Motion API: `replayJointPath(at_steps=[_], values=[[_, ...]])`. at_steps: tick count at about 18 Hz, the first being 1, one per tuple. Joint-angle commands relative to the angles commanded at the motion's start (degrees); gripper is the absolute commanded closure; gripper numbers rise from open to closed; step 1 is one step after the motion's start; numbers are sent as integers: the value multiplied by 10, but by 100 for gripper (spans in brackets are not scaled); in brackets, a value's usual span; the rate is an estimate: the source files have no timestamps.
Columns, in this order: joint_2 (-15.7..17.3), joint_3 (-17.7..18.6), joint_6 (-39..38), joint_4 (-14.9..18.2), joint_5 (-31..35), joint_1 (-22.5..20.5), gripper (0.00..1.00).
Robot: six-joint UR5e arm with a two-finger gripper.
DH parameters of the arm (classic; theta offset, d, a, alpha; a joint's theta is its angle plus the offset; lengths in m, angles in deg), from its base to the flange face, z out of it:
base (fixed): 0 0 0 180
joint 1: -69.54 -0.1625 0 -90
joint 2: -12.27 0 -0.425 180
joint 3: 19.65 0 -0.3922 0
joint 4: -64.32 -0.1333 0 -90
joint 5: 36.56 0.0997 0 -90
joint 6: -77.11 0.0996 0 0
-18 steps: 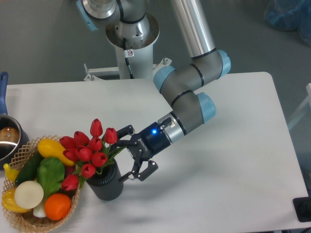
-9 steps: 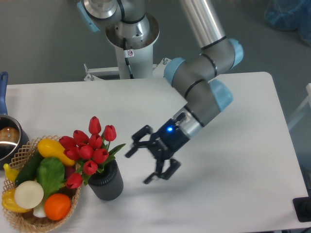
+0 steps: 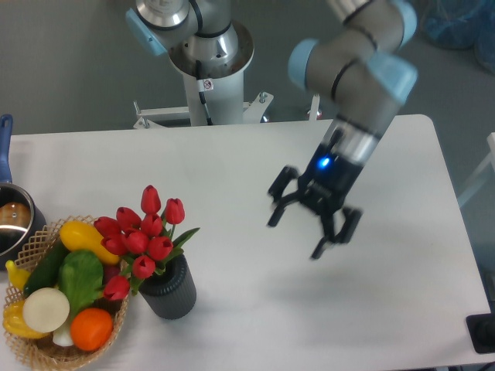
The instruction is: Insert the flowers into the vase
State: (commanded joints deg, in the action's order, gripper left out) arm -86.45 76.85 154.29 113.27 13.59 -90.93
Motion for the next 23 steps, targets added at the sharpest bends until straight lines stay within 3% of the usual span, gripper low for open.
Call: replayJointPath(at_steps=[6, 12, 17, 23], values=[[77, 7, -8, 26, 246, -5, 0], [100, 8, 9, 65, 381, -9, 0], [127, 9, 205, 125, 397, -55, 0], [133, 9, 259, 150, 389, -73, 0]])
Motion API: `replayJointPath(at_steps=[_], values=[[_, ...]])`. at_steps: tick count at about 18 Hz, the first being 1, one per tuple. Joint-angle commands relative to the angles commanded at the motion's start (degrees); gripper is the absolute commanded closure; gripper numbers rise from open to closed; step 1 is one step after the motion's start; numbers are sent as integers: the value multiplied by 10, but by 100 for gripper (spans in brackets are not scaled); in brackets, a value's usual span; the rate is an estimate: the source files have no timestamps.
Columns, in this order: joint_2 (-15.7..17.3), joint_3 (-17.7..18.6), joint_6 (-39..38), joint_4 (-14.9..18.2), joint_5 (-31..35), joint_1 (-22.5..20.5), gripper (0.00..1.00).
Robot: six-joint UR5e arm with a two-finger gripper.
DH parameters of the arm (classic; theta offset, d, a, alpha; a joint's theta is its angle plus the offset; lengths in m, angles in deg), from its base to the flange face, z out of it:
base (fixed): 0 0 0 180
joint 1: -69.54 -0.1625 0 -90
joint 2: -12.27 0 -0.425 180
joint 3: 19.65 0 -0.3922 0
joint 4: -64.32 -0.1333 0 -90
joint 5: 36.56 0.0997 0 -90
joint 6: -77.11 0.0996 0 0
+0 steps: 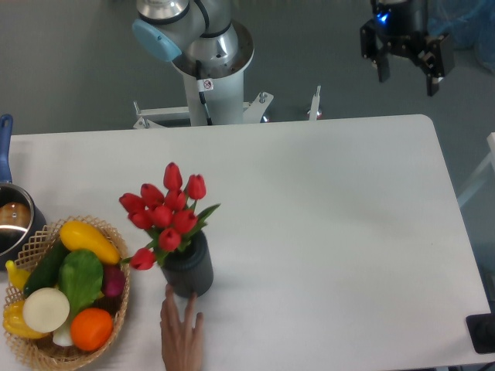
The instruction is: Insert the flowers into the vase
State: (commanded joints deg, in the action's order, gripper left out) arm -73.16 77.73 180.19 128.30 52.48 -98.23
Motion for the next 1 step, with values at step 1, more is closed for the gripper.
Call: replayJointPath(at_steps=[1], values=[[-1, 0, 0, 0, -2, 0, 0]])
